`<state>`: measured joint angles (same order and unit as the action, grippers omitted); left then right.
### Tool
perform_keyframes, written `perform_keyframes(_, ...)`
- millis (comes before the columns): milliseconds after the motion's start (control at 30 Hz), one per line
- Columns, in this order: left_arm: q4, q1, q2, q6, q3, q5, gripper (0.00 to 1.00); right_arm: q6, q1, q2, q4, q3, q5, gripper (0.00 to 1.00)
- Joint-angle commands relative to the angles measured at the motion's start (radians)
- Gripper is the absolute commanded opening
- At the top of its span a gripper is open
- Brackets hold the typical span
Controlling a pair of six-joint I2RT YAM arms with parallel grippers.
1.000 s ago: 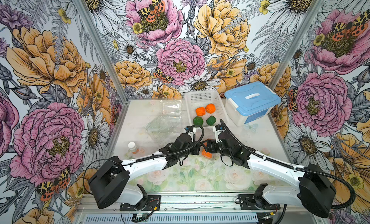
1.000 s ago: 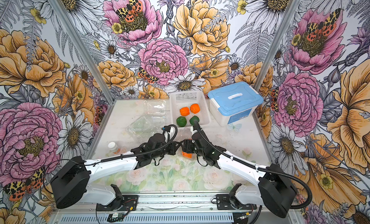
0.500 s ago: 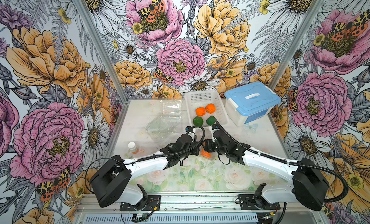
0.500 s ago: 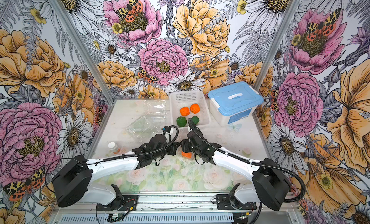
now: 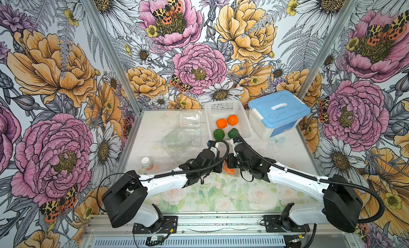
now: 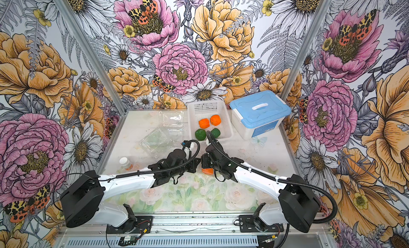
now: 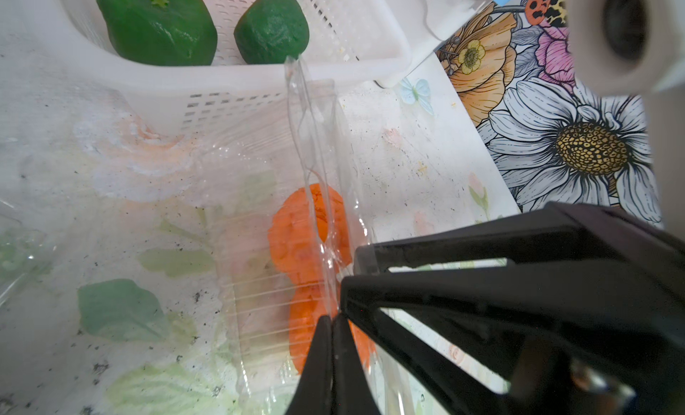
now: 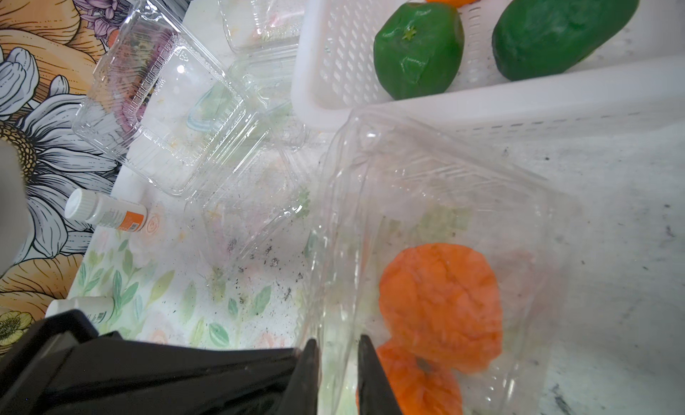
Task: Take oranges out of containers
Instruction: Open the packing box at the center of the board.
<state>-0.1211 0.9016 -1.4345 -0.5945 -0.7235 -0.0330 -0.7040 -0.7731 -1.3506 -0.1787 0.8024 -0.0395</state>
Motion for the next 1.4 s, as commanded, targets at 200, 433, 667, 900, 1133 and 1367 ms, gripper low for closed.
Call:
perform_keyframes(200,0.05,-0.003,-0.003,-0.004,-0.07,-0.001,0.0,-0.013,0.007,0.046,-0.04,-0.028,-0.087,0.0)
perform_keyframes(433,0.06,-0.016,-0.003,-0.006,-0.065,0.0,0.0,-0.019,0.018,0.079,-0.041,-0.056,-0.089,0.0)
perform_keyframes(667,0.057,-0.073,-0.024,-0.025,-0.035,0.022,0.0,-0.019,0.031,0.121,-0.048,-0.091,-0.095,0.0)
perform_keyframes(900,0.049,-0.098,-0.04,-0.034,-0.017,0.037,0.0,-0.024,0.032,0.18,-0.058,-0.114,-0.095,0.0)
perform_keyframes(1133,0.047,-0.101,-0.07,-0.038,-0.024,0.055,0.0,-0.038,0.041,0.228,-0.08,-0.139,-0.12,0.0)
perform_keyframes(1367,0.05,-0.106,-0.074,-0.042,-0.026,0.06,0.0,-0.055,0.063,0.289,-0.103,-0.164,-0.144,0.0)
